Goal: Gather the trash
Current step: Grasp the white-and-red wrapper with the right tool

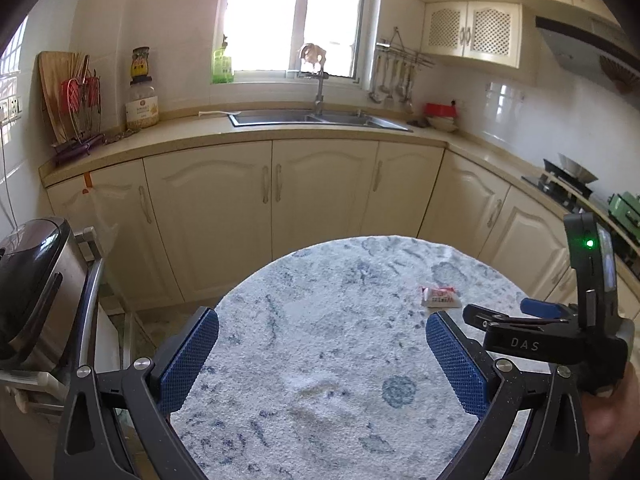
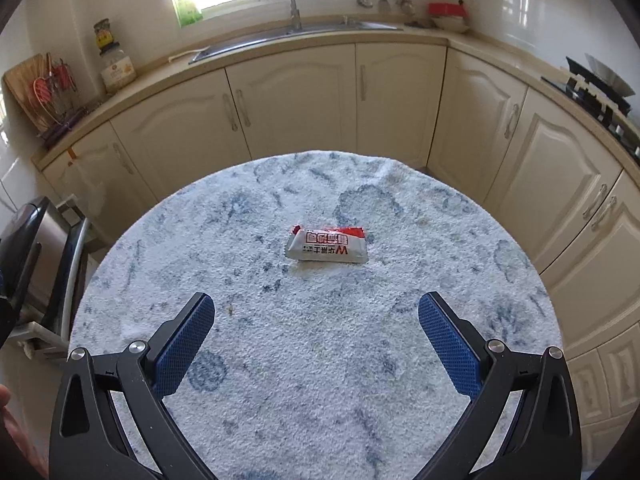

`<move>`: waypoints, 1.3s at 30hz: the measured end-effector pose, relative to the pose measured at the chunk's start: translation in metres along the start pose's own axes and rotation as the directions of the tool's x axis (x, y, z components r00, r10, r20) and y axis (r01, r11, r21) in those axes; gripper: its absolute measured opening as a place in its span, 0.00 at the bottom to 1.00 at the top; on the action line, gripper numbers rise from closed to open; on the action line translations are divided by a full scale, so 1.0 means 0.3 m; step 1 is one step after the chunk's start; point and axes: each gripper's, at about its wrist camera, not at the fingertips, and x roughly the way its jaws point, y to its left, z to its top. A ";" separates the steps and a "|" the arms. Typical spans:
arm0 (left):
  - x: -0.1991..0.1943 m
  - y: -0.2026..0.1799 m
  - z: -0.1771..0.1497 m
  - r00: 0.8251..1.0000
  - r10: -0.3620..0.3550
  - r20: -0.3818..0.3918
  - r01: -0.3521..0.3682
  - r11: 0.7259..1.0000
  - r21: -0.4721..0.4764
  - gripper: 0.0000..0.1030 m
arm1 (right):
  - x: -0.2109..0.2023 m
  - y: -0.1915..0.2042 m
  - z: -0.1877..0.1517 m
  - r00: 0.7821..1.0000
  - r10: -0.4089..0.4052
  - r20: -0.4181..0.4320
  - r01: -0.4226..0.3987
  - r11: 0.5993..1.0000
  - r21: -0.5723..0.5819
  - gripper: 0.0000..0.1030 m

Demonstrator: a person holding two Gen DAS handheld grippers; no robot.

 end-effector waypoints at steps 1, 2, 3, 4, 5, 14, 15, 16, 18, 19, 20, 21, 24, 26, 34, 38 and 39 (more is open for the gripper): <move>0.030 0.009 0.003 1.000 0.003 -0.008 -0.003 1.000 -0.004 0.99 | 0.038 -0.007 0.008 1.000 -0.003 -0.011 0.003 1.000 0.002 1.00; 0.063 0.010 0.006 1.000 0.003 -0.018 -0.003 1.000 -0.003 0.99 | 0.065 -0.012 0.014 1.000 -0.006 -0.020 0.006 1.000 0.005 1.00; 0.101 0.008 0.009 1.000 0.003 -0.029 -0.003 1.000 -0.002 0.99 | 0.094 -0.018 0.020 1.000 -0.008 -0.030 0.008 1.000 0.008 1.00; 0.128 0.009 0.009 0.999 0.002 -0.041 -0.002 1.000 0.000 0.99 | 0.122 -0.021 0.026 0.999 -0.009 -0.037 0.009 1.000 0.010 0.99; 0.160 0.003 0.009 0.999 0.000 -0.053 0.000 1.000 0.003 0.99 | 0.150 -0.026 0.033 0.999 -0.011 -0.044 0.012 1.000 0.015 0.97; 0.357 -0.022 0.005 0.993 -0.020 -0.114 0.021 1.000 0.014 0.99 | 0.342 -0.022 0.107 0.996 0.002 -0.094 0.000 1.000 0.024 0.78; 0.365 -0.023 0.005 0.993 -0.022 -0.117 0.023 1.000 0.012 0.99 | 0.357 -0.012 0.108 0.995 0.002 -0.104 -0.001 1.000 0.015 0.76; 0.379 -0.021 0.010 0.992 -0.023 -0.122 0.024 1.000 0.010 0.99 | 0.364 0.005 0.107 0.995 -0.028 -0.093 0.027 1.000 -0.016 0.73; 0.398 -0.018 0.015 0.992 -0.022 -0.124 0.023 1.000 0.010 0.99 | 0.367 0.016 0.099 0.995 -0.052 -0.079 0.049 0.998 -0.040 0.69; 0.404 -0.015 0.019 0.992 -0.020 -0.125 0.021 1.000 0.006 0.99 | 0.365 0.012 0.096 0.996 -0.051 -0.071 0.048 0.998 -0.038 0.66; 0.412 -0.009 0.025 0.992 -0.020 -0.127 0.021 1.000 0.004 0.99 | 0.360 0.007 0.093 0.997 -0.042 -0.064 0.040 0.998 -0.038 0.63; 0.412 -0.004 0.027 0.992 -0.022 -0.128 0.023 1.000 0.001 0.99 | 0.355 0.003 0.090 0.997 -0.034 -0.063 0.031 0.999 -0.041 0.61; 0.412 0.009 0.028 0.991 -0.030 -0.128 0.029 1.000 -0.008 0.99 | 0.337 -0.002 0.080 0.998 -0.015 -0.065 0.012 0.999 -0.051 0.51; 0.399 0.013 0.030 0.992 -0.034 -0.123 0.033 0.999 -0.010 0.99 | 0.316 -0.016 0.064 0.997 0.006 -0.071 -0.009 0.999 -0.039 0.42; 0.326 -0.020 -0.011 0.993 -0.049 -0.109 0.050 0.999 0.012 0.99 | 0.235 -0.094 -0.004 0.994 0.081 -0.077 -0.078 0.996 0.041 0.37; 0.283 -0.048 -0.035 0.993 -0.051 -0.102 0.054 0.998 0.029 0.99 | 0.189 -0.092 -0.036 0.991 0.112 -0.069 -0.109 0.993 0.045 0.37; 0.271 -0.059 -0.043 0.994 -0.048 -0.100 0.052 0.998 0.033 0.99 | 0.176 -0.090 -0.044 0.991 0.115 -0.066 -0.113 0.993 0.043 0.37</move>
